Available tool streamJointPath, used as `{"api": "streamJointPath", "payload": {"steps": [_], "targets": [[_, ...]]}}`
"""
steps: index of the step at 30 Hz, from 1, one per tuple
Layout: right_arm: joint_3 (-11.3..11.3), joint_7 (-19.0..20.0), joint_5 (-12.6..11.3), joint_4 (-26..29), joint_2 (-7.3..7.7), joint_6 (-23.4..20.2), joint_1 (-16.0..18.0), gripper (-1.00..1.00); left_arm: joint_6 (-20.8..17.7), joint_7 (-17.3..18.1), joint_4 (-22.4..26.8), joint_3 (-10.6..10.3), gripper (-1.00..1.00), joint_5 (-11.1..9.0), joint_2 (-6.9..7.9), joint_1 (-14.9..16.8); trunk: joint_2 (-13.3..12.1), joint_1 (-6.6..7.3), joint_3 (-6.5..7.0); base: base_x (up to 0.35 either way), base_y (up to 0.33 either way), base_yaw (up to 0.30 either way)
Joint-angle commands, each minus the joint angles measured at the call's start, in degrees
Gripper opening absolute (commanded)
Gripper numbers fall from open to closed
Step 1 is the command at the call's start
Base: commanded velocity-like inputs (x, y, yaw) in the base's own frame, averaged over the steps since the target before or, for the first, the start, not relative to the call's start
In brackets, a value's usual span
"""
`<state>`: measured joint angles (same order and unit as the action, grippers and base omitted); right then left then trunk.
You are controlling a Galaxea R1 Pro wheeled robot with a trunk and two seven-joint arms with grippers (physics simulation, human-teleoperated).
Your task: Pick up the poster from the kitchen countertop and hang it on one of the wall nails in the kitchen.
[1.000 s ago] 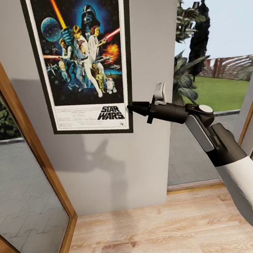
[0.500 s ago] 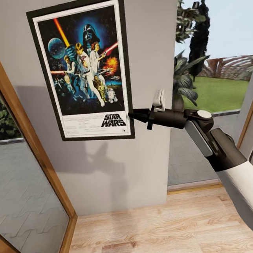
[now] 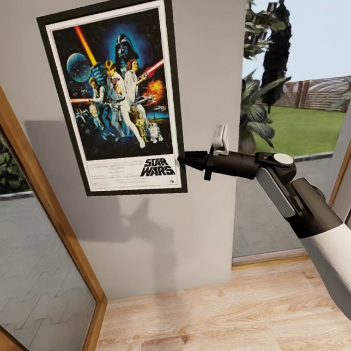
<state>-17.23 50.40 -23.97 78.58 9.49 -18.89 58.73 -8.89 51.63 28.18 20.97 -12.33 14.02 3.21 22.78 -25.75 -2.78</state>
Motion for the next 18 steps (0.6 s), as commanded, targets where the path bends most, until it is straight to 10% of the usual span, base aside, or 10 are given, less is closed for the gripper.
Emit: {"api": "streamJointPath", "payload": {"steps": [1,18], "targets": [[-0.1,0.0,-0.6,0.0,0.06,-0.5,0.1,-1.00,-0.6,0.3,0.0,0.1,1.00,-0.3,0.00,0.0,0.1,-0.04,-0.13,0.000,0.000,0.000],[-0.1,1.6,-1.0,-0.5,0.00,2.4,0.0,-1.00,-0.6,0.3,0.0,0.1,1.00,-0.3,0.04,0.0,0.1,-0.04,-0.13,0.000,0.000,0.000]]}}
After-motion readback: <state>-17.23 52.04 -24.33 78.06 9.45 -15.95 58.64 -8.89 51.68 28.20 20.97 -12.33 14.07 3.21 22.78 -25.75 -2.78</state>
